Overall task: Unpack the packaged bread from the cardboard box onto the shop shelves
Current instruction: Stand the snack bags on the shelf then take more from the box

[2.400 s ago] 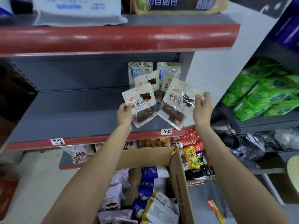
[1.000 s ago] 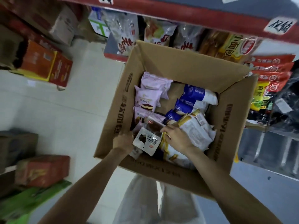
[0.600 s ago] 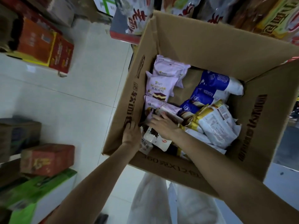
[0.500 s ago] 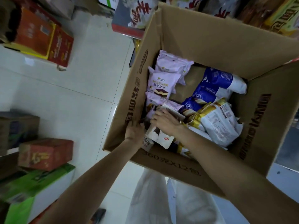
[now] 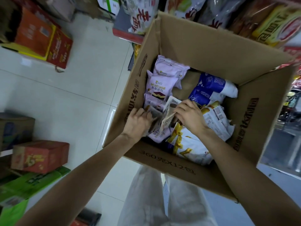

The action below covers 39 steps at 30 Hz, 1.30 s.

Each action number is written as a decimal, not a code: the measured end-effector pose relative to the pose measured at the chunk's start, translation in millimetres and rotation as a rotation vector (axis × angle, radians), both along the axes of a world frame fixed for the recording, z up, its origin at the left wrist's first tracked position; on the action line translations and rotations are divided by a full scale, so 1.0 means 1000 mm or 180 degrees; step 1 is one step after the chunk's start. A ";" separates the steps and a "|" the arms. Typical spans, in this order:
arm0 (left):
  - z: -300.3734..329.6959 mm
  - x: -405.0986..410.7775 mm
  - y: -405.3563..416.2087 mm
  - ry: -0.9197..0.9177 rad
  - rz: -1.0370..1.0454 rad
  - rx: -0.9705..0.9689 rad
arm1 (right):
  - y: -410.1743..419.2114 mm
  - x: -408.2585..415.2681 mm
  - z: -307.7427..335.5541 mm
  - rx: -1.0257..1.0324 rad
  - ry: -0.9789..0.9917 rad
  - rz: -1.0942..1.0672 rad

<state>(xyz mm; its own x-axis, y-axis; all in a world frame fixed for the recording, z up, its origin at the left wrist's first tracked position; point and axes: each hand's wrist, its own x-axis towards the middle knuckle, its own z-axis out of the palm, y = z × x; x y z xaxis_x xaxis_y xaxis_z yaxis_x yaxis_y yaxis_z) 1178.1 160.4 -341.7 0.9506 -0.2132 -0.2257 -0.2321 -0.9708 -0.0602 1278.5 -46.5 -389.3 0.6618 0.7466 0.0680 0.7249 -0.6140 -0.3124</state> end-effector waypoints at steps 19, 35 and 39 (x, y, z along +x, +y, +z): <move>0.222 0.134 -0.049 -0.1979 0.0323 -0.2135 | -0.110 0.015 0.240 0.1729 0.0381 -0.3210; 0.312 0.347 -0.156 -0.2883 -0.0988 -0.1452 | -0.169 0.202 0.309 0.2631 0.0229 -0.3708; 0.283 0.344 -0.184 -0.2125 -0.1067 -0.1041 | -0.178 0.206 0.296 0.2331 0.0627 -0.3702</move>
<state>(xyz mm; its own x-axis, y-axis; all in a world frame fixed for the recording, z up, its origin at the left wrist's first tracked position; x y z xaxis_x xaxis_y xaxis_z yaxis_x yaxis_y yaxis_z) 1522.0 -23.4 -59.0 0.7368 -0.4673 0.4887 -0.5288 -0.8486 -0.0141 1484.8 -224.4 -93.8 0.9164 -0.3987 0.0344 -0.1774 -0.4818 -0.8581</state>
